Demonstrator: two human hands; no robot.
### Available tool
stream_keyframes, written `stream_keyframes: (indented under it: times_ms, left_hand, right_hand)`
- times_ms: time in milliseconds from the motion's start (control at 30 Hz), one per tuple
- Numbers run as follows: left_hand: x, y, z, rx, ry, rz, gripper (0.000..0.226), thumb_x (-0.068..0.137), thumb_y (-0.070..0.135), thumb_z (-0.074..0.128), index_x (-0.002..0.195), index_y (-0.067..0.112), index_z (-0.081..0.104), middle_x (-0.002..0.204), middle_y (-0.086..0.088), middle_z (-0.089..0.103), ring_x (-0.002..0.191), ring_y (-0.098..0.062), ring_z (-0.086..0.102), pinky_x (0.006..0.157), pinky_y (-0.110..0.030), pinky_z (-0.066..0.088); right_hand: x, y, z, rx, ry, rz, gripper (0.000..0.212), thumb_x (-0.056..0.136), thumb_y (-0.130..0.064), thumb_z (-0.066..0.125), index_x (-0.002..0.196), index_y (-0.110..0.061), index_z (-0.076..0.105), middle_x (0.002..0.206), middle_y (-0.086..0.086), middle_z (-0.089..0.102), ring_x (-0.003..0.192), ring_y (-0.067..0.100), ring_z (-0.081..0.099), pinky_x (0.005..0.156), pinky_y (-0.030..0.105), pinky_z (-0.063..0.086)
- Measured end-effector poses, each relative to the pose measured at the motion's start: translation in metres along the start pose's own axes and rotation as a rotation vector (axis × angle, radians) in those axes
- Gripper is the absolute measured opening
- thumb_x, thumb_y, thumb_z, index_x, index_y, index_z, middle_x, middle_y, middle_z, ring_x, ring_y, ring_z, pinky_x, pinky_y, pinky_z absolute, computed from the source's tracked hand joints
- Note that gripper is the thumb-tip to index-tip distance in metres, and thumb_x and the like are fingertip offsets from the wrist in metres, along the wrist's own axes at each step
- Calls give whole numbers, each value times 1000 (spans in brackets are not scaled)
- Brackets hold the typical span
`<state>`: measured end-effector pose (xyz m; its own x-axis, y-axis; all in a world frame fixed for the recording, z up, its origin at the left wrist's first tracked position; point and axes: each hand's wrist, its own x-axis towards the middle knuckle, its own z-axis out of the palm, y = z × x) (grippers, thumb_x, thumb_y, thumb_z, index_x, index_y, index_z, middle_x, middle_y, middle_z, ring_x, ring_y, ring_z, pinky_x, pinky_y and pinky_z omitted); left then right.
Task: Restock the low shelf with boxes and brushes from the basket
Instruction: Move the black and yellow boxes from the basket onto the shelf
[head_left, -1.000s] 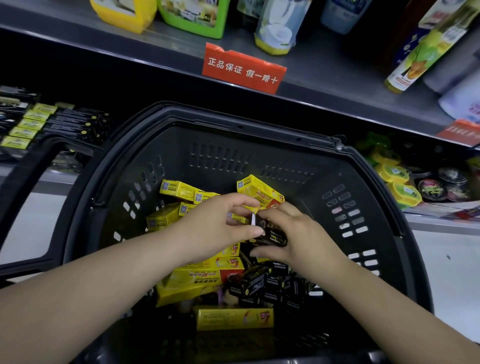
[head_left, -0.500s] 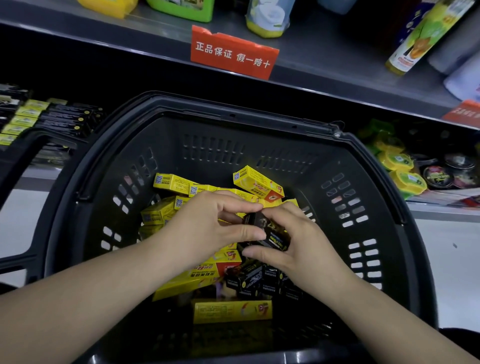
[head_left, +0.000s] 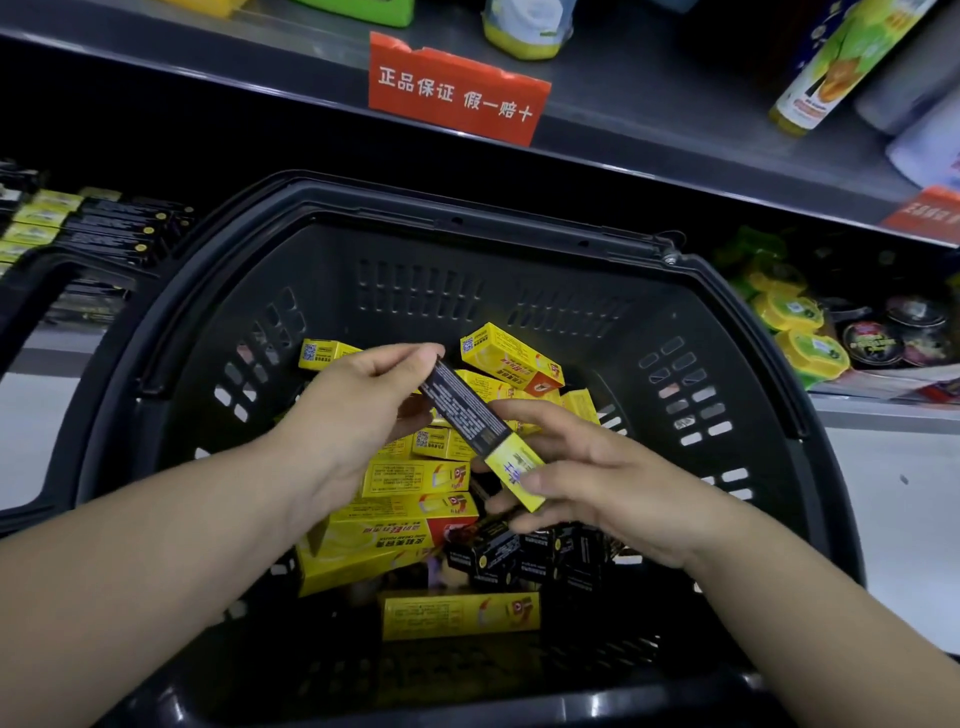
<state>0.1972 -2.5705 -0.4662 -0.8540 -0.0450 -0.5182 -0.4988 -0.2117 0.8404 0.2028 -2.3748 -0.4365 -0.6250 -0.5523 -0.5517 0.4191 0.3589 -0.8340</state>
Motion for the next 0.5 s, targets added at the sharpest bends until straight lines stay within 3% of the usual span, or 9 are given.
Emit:
stream_keyframes:
  times_ms: [100, 233, 300, 367, 433, 500]
  left_hand:
    - [3, 0, 0, -36, 54, -46, 20, 92, 27, 54, 97, 15, 69, 94, -7, 68, 91, -20, 62, 75, -26, 57]
    - [-3, -3, 7, -232, 29, -132, 24, 85, 21, 64, 105, 9, 61, 87, -7, 65, 80, -18, 64, 59, -23, 57]
    - [-6, -5, 12, -228, 10, -182, 37, 82, 16, 67, 114, 2, 54, 94, -13, 65, 76, -19, 65, 58, -25, 57]
    - [-5, -5, 13, -167, 29, -211, 44, 82, 13, 68, 120, 2, 50, 100, -15, 66, 78, -20, 65, 57, -29, 56]
    - [-3, -2, 9, -97, 24, -224, 41, 83, 15, 67, 121, 9, 51, 97, -13, 67, 76, -20, 65, 58, -31, 54]
    - [-3, 1, 6, -34, -10, -236, 34, 85, 18, 65, 117, 15, 55, 89, -11, 69, 65, -19, 65, 49, -30, 56]
  right_hand:
    - [2, 2, 5, 208, -35, -21, 50, 79, -19, 62, 125, -32, 49, 115, 10, 64, 94, 23, 68, 75, 27, 55]
    - [10, 11, 18, 211, 25, -58, 47, 78, -32, 60, 124, -35, 50, 119, 5, 60, 103, 18, 65, 84, 27, 54]
    - [16, 12, 16, 46, 25, -73, 42, 82, -49, 55, 124, -45, 50, 126, -8, 55, 115, 7, 57, 90, 28, 52]
    - [25, 14, -1, -222, 66, -70, 34, 87, -56, 45, 118, -48, 54, 124, -21, 56, 114, 0, 54, 94, 28, 50]
    - [36, 22, -29, -573, 252, -45, 28, 94, -39, 49, 119, -33, 58, 126, -11, 57, 113, 11, 56, 96, 31, 47]
    - [49, 41, -58, -958, 352, 93, 43, 89, -11, 56, 129, -23, 48, 135, 0, 48, 116, 21, 53, 95, 35, 46]
